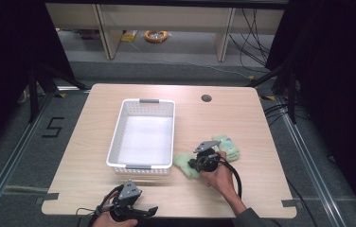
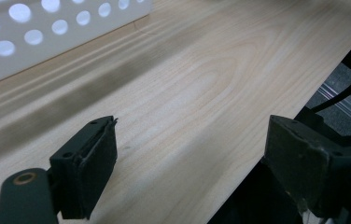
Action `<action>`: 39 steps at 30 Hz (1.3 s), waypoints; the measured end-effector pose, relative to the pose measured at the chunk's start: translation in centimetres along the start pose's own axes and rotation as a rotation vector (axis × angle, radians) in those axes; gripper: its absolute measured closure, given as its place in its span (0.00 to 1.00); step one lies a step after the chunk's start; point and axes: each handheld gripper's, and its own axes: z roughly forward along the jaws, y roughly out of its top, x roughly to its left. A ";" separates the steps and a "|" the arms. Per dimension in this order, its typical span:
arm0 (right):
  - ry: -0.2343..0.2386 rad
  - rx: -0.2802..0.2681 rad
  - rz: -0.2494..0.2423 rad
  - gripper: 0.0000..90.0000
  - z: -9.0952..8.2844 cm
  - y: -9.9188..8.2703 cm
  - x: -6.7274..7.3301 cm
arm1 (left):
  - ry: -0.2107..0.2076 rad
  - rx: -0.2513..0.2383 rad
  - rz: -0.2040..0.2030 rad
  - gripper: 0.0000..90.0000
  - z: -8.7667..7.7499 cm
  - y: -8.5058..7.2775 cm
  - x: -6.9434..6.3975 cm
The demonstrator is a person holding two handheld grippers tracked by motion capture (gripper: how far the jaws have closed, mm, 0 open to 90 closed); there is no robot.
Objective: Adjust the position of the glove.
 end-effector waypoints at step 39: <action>0.246 0.044 -0.367 0.96 -5.2 -4.2 2.9 | -0.054 -0.004 -0.008 0.19 1.5 0.8 -1.2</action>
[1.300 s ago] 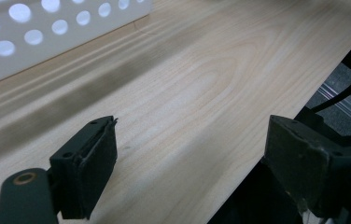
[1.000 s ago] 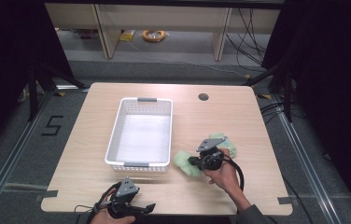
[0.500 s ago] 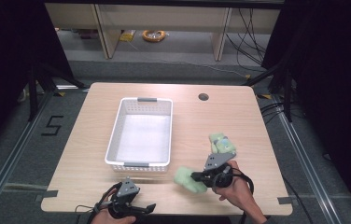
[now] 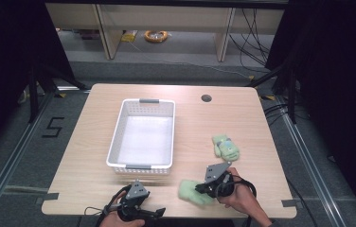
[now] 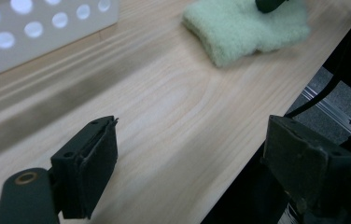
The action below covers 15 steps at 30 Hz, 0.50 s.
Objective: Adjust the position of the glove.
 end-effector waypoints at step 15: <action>-0.168 -0.051 0.231 0.75 -3.4 -2.0 0.8 | -0.038 -0.008 0.079 0.35 3.4 3.7 -1.6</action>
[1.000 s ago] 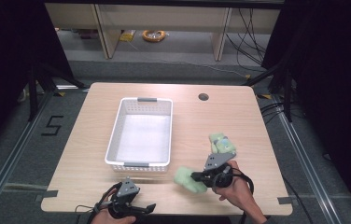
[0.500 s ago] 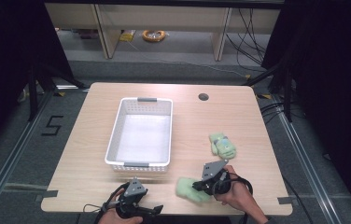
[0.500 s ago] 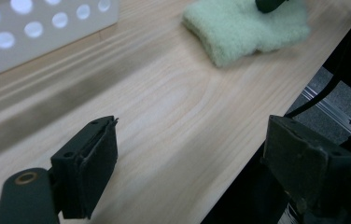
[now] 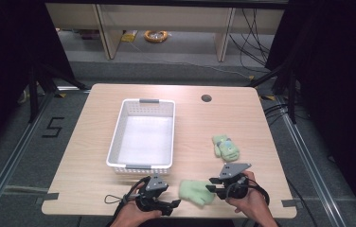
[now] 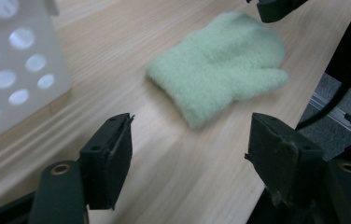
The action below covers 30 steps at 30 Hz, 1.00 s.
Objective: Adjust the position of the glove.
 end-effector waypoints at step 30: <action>0.001 0.067 -0.019 0.99 0.3 -0.7 -0.3 | 0.018 0.065 0.168 0.95 2.6 1.1 -1.7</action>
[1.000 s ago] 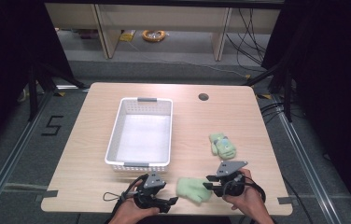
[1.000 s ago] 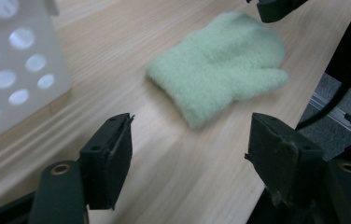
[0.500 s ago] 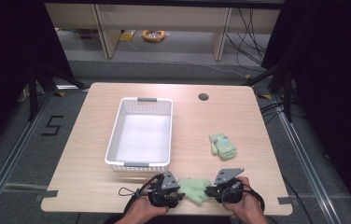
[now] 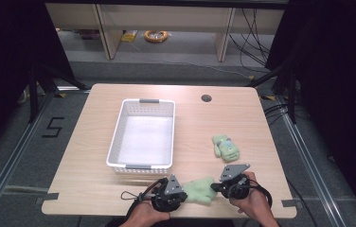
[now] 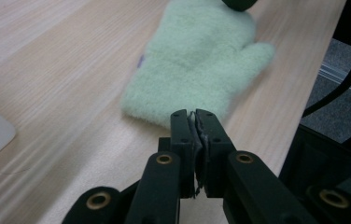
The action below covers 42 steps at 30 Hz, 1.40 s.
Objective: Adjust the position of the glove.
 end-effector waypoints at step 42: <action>-0.285 -0.003 0.483 0.65 2.2 2.1 -12.9 | 0.000 -0.026 -0.170 0.32 -3.8 -2.4 1.1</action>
